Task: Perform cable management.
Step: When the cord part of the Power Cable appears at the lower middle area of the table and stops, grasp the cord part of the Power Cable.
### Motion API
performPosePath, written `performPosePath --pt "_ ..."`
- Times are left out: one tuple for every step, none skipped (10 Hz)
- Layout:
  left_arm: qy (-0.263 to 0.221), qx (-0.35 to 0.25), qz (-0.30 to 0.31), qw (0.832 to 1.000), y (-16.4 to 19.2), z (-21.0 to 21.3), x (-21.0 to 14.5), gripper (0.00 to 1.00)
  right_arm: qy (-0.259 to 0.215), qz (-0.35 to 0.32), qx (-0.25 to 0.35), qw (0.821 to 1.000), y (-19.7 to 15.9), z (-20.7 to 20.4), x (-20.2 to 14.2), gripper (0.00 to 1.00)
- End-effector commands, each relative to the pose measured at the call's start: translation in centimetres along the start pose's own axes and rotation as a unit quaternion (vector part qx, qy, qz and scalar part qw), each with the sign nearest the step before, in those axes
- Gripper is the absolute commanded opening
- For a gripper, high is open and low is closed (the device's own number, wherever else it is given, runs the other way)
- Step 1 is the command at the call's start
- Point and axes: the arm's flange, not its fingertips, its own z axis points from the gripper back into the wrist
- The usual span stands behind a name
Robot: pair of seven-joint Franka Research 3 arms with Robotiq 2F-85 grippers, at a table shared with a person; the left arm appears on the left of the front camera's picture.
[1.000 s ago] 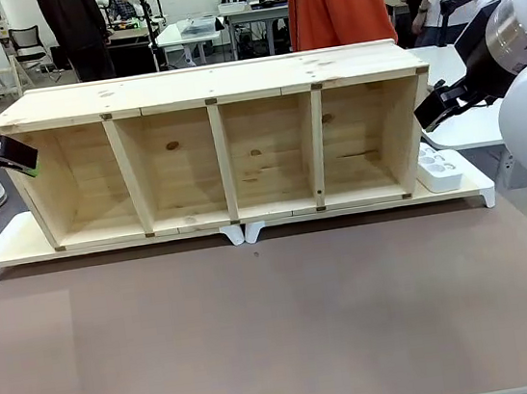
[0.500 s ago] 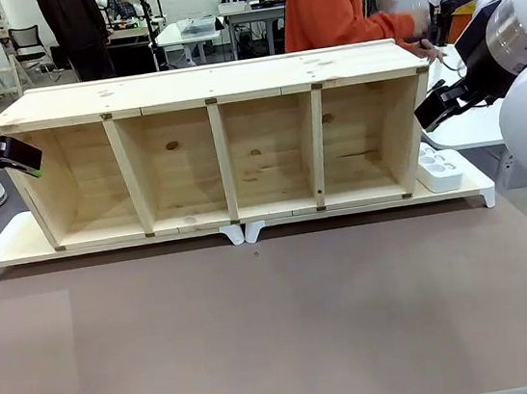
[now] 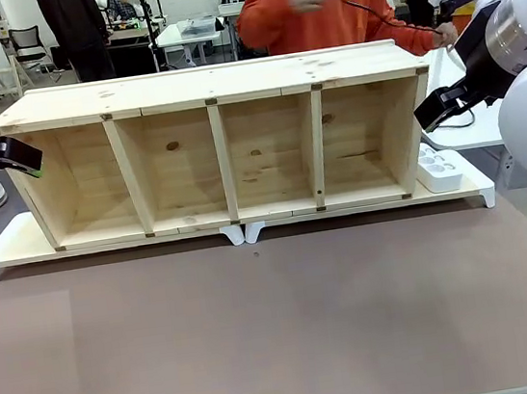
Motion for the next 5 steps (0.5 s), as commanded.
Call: performPosePath --pt "0.001 0.001 0.001 1.000 -0.08 -0.08 -0.02 1.00 0.000 0.001 0.000 1.000 0.07 -0.01 0.01 1.00" --pt "0.001 0.001 0.001 1.000 -0.08 -0.08 -0.02 1.00 0.000 0.001 0.000 1.000 0.07 -0.01 0.01 1.00" --pt "0.001 0.001 0.001 1.000 -0.08 -0.08 -0.02 1.00 0.000 0.001 0.000 1.000 0.07 -0.01 0.01 1.00" --pt "0.001 0.001 0.001 1.000 -0.08 -0.08 -0.02 1.00 0.000 0.001 0.000 1.000 0.07 -0.01 0.01 1.00" --pt "0.001 0.001 0.001 1.000 -0.08 -0.08 -0.02 1.00 0.000 0.001 0.000 1.000 0.07 -0.01 0.01 1.00"
